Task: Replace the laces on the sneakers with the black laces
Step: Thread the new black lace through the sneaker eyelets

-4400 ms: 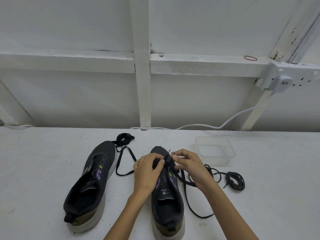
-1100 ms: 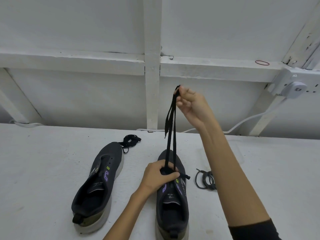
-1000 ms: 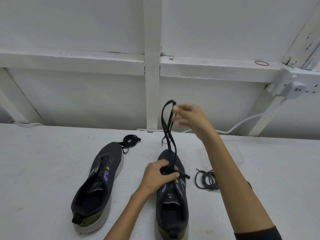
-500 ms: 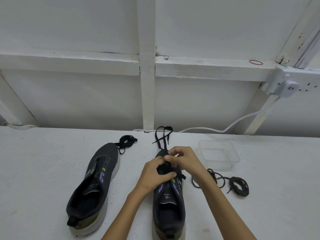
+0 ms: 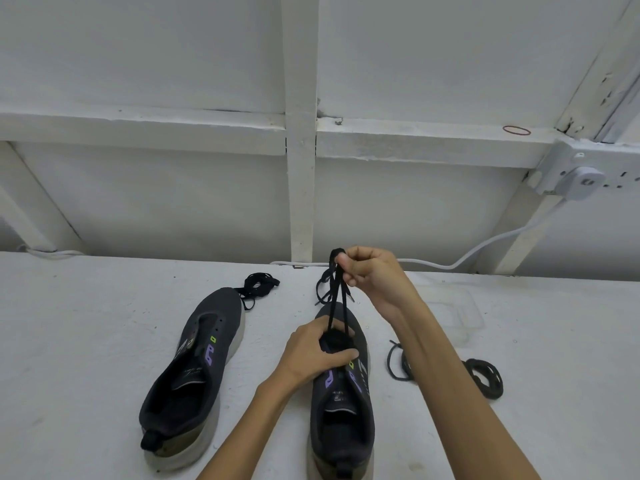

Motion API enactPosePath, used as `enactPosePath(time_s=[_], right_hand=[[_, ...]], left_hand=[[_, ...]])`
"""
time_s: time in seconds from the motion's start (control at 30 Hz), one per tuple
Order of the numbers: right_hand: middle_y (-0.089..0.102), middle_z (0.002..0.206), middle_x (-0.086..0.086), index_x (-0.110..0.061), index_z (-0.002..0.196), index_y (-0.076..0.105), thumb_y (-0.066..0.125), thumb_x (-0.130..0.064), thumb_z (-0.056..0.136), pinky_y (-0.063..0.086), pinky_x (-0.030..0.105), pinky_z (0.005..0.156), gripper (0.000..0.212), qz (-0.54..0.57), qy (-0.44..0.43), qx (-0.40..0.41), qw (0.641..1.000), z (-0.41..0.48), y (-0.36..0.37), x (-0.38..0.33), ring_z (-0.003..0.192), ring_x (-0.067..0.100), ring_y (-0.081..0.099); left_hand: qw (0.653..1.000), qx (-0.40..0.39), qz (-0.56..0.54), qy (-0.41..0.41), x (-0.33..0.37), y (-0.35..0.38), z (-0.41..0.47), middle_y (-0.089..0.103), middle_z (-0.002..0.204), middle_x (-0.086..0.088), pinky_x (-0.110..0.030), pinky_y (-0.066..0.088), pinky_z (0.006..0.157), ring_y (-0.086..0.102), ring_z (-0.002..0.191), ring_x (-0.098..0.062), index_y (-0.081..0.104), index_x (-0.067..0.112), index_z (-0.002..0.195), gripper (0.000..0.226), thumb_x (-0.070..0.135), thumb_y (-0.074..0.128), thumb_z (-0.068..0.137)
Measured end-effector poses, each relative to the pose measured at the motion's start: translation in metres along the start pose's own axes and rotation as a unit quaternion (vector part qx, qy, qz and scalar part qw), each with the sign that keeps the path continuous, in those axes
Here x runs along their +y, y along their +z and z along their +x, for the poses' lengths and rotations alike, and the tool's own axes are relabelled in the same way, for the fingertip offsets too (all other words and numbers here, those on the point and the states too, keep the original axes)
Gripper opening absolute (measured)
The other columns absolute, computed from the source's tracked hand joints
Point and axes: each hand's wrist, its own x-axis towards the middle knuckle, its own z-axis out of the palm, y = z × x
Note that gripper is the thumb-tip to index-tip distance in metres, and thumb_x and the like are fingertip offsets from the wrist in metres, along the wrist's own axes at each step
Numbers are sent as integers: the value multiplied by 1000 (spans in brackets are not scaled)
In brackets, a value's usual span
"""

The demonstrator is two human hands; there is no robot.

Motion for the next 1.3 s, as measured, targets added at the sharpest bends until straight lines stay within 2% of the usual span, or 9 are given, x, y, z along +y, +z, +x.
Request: enactPosePath(time_s=[0.23,0.37,0.53,0.6,0.77,0.83,1.0,1.17,1.3], right_hand=[[60,65,2,-5,73,64,63,6,88,49,17,56,18,23,-10,-8,1000,3,-1,-8,53,11,55],[58,67,4,-2,77,64,62,6,88,50,17,57,14,33,-14,-8,999,2,-4,-8,54,11,56],[57,72,6,-5,85,62,60,0,91,54,20,64,9,76,-10,13,997,1,-8,-1,59,13,59],[59,76,6,-6,90,62,62,-5,91,56,23,66,1,88,-14,25,996,-1,-12,0,63,16,61],[58,85,5,-6,97,59,76,-7,80,53,29,70,24,-26,-38,56,997,-8,-19,3,74,15,61],[58,87,8,-4,98,60,76,1,77,51,33,72,27,-57,-40,80,994,-12,-21,6,77,17,61],[57,88,12,7,115,60,56,17,84,46,26,56,33,6,-50,106,993,-25,-39,5,60,16,52],[60,81,10,-2,114,63,54,16,85,47,28,55,35,24,-66,126,990,-50,-68,-7,59,19,52],[57,77,3,-4,106,68,59,12,85,54,30,61,27,-7,-90,135,987,-65,-85,-16,64,19,56]], left_hand=[[998,2,-56,-10,-6,2,-1,70,100,13,-26,53,85,66,95,-5,56,31,93,35,34,82,69],[998,9,-56,-4,-5,3,-3,70,100,11,-21,50,79,65,93,-5,53,33,87,32,30,82,72],[993,8,-114,13,-3,7,-7,72,101,6,-23,51,83,67,96,-10,53,14,78,25,11,78,77],[991,9,-134,20,2,8,-9,72,102,7,-21,49,85,66,98,-10,62,21,82,21,7,77,76],[989,13,-123,77,31,3,-13,60,104,10,-15,45,91,60,104,-8,72,32,109,35,17,78,78],[987,41,-123,92,45,-2,-12,55,98,9,-13,43,89,58,97,-5,70,34,114,38,22,78,78],[966,153,-190,86,72,-30,-13,50,87,7,-17,45,90,56,84,-7,72,31,112,34,12,73,84],[915,284,-276,76,85,-71,-31,57,81,0,-11,46,74,54,77,-6,73,21,99,26,-1,64,87],[905,349,-235,66,77,-96,-52,61,75,6,-12,47,68,54,66,-7,70,18,99,21,1,62,90]])
